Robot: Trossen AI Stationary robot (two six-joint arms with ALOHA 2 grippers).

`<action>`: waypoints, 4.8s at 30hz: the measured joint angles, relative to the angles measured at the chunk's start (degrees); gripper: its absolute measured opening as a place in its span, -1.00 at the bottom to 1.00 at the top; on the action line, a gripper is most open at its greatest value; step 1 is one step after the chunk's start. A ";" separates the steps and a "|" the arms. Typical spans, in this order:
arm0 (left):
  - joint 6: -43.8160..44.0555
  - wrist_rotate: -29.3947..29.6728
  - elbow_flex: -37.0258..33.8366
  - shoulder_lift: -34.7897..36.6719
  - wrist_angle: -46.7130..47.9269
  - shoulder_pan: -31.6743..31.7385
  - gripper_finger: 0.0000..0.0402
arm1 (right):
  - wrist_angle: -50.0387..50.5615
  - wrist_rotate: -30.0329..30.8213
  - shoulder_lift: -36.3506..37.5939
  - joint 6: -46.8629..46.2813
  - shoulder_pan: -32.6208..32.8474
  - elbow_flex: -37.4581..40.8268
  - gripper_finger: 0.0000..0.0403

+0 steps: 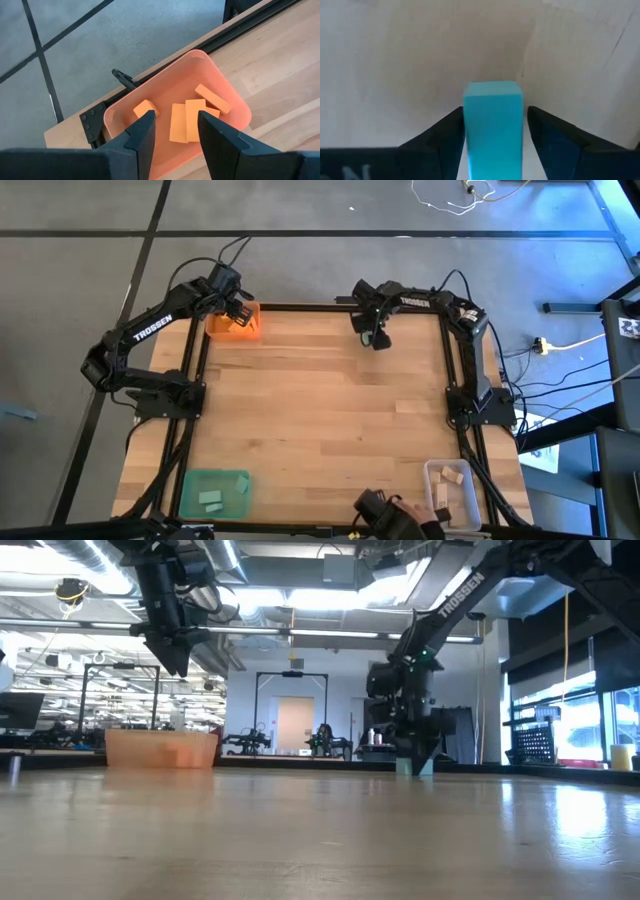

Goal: Sort & place blocks by color
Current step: Put the blue block into the blue bin

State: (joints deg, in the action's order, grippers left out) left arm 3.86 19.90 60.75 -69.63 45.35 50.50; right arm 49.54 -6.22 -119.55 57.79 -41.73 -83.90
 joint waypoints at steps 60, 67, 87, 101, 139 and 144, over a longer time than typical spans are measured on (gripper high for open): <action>-55.85 -18.71 0.02 10.86 -10.07 -26.85 -0.31 | 8.61 -23.84 -0.02 -39.60 23.68 -37.33 -0.34; -58.26 -8.28 0.02 8.97 -11.06 -29.46 -0.31 | 8.64 -23.84 -0.02 -39.57 23.66 -37.33 -0.34; -65.55 -7.52 0.02 8.76 -13.54 -33.68 -0.31 | 8.66 -23.84 0.00 -39.09 23.66 -37.35 -0.34; -65.72 -7.34 0.02 8.76 -13.52 -33.68 -0.31 | 9.14 -23.88 0.04 -37.94 23.66 -37.35 -0.34; -77.97 0.11 0.02 8.76 -13.47 -33.64 0.10 | 11.53 -23.84 0.04 -35.03 23.57 -37.35 -0.34; -73.45 -0.12 0.02 8.76 -13.52 -33.66 0.17 | 11.59 -23.84 0.04 -35.05 23.55 -37.35 -0.34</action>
State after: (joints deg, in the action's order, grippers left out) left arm -69.59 19.78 60.77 -60.86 31.83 16.84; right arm 61.12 -30.06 -119.50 22.74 -18.17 -121.25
